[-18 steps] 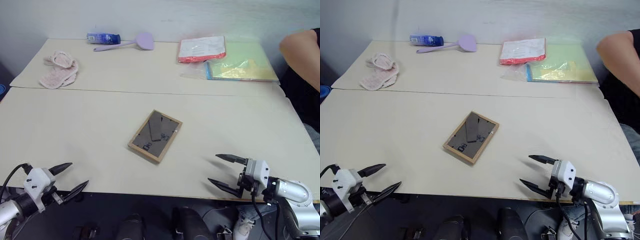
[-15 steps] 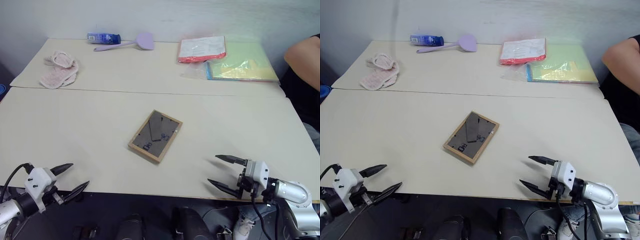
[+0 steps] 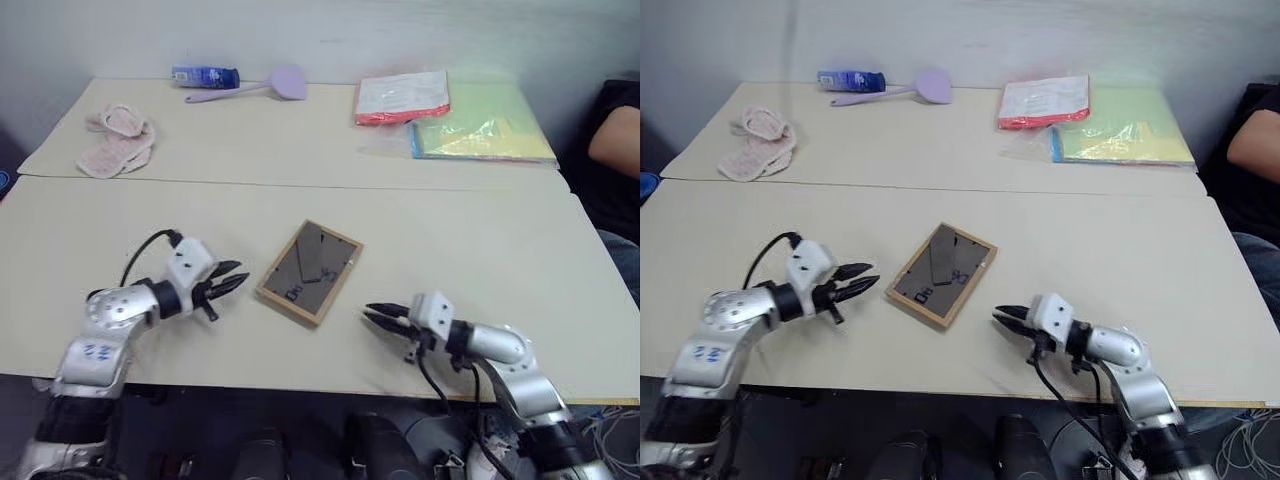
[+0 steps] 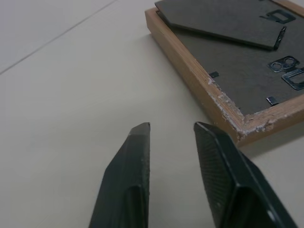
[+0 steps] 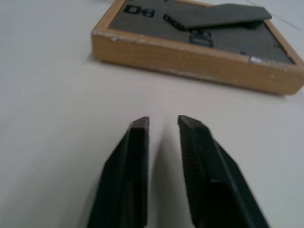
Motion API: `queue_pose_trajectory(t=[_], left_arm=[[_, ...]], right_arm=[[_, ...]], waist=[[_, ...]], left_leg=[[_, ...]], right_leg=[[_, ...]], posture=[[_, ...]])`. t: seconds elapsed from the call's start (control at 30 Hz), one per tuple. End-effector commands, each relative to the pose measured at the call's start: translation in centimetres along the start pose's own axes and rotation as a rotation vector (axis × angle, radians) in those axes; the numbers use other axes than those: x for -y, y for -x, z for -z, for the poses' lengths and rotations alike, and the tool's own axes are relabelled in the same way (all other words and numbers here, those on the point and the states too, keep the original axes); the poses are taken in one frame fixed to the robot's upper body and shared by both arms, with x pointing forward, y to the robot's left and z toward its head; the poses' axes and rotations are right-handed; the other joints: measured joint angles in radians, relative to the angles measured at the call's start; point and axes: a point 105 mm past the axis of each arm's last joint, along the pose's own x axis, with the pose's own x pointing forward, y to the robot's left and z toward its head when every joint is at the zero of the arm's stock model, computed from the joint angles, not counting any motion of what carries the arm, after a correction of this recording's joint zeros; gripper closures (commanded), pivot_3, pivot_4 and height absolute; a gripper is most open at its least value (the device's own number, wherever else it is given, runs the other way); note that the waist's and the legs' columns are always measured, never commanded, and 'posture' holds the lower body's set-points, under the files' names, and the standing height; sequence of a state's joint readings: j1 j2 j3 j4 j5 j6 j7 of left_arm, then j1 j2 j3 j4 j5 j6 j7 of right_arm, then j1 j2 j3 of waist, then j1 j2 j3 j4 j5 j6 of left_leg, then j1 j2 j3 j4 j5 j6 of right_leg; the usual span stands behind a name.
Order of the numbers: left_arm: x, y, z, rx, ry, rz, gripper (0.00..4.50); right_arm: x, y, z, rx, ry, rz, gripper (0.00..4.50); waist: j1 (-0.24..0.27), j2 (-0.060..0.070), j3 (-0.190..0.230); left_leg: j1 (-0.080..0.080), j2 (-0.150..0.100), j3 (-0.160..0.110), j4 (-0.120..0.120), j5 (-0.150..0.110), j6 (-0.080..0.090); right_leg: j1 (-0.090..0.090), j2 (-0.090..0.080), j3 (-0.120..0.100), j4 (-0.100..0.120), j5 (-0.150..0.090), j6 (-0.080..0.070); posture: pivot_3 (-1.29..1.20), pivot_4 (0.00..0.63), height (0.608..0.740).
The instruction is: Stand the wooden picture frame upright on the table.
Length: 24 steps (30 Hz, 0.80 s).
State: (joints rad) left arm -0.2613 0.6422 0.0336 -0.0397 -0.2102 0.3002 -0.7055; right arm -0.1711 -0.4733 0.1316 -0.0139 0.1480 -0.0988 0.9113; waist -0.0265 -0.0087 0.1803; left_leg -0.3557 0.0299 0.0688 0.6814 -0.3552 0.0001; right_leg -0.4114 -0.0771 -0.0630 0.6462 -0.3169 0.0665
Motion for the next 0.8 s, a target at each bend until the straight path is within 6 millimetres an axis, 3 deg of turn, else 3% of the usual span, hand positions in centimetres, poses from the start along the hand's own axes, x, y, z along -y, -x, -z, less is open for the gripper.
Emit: queue_pose_trajectory(t=[0.03,0.1,0.2,0.3,0.47,0.67,0.73,0.8], left_arm=[[0.1,-1.7,-0.4,0.016,-0.039,0.012,3.96],[0.4,-2.2,-0.5,0.021,-0.048,0.023,3.96],[2.6,-2.6,-1.3,0.075,-0.031,0.115,3.96],[4.6,-2.1,-1.4,0.100,-0.017,0.201,3.96],[6.0,-1.1,-1.2,0.108,0.032,0.215,3.96],[4.8,0.6,-0.1,0.057,0.120,0.114,3.96],[3.9,1.5,-0.1,0.038,0.258,0.088,3.55],[3.8,2.2,-0.1,-0.020,0.504,0.142,3.06]], right_arm=[[0.8,-1.3,-0.4,-0.007,0.008,0.027,4.50],[1.1,-1.8,-0.7,-0.003,0.022,0.037,4.50],[1.6,-2.2,-1.6,0.017,0.031,0.046,4.50],[1.9,-2.3,-2.2,0.020,0.037,0.048,4.50],[2.5,-2.0,-2.3,0.008,0.032,0.050,4.50],[3.1,-1.3,-2.2,-0.009,0.036,0.044,4.50],[3.2,-0.7,-2.4,-0.016,0.048,0.022,4.50],[3.1,-0.3,-2.8,-0.023,0.048,-0.006,4.50]], waist=[[0.001,0.000,0.000],[0.002,0.000,0.000],[0.002,0.000,0.000],[-0.001,0.000,0.000],[-0.001,0.000,0.000],[-0.001,0.000,0.000],[-0.001,0.000,0.000],[-0.001,0.000,0.000]], left_leg=[[0.000,0.000,0.000,0.001,0.000,0.000],[-0.001,0.000,0.000,0.001,0.000,0.001],[-0.002,0.000,0.000,0.001,0.000,0.001],[-0.001,0.000,0.000,0.001,0.000,0.001],[-0.001,0.001,0.000,0.001,0.000,0.000],[-0.001,0.000,-0.001,0.001,0.000,0.001],[-0.001,0.000,-0.001,0.001,0.000,0.001],[-0.001,0.000,-0.001,0.001,0.000,0.001]], right_leg=[[0.000,0.000,0.000,0.000,0.000,0.000],[0.000,0.000,0.000,0.000,0.000,0.000],[0.000,0.000,0.000,0.000,0.000,0.000],[0.000,-0.001,0.000,0.000,0.000,0.001],[0.000,-0.001,0.000,0.000,0.000,0.001],[0.000,-0.001,0.000,0.000,0.000,0.001],[0.000,-0.001,0.000,0.000,0.000,0.001],[0.000,-0.001,0.000,0.000,0.000,0.001]], posture=[[0.00,0.150,0.740],[0.00,0.150,0.740],[0.00,0.150,0.740],[0.00,0.150,0.740],[0.00,0.150,0.740],[0.00,0.150,0.740],[0.00,0.150,0.740],[0.00,0.150,0.740]])
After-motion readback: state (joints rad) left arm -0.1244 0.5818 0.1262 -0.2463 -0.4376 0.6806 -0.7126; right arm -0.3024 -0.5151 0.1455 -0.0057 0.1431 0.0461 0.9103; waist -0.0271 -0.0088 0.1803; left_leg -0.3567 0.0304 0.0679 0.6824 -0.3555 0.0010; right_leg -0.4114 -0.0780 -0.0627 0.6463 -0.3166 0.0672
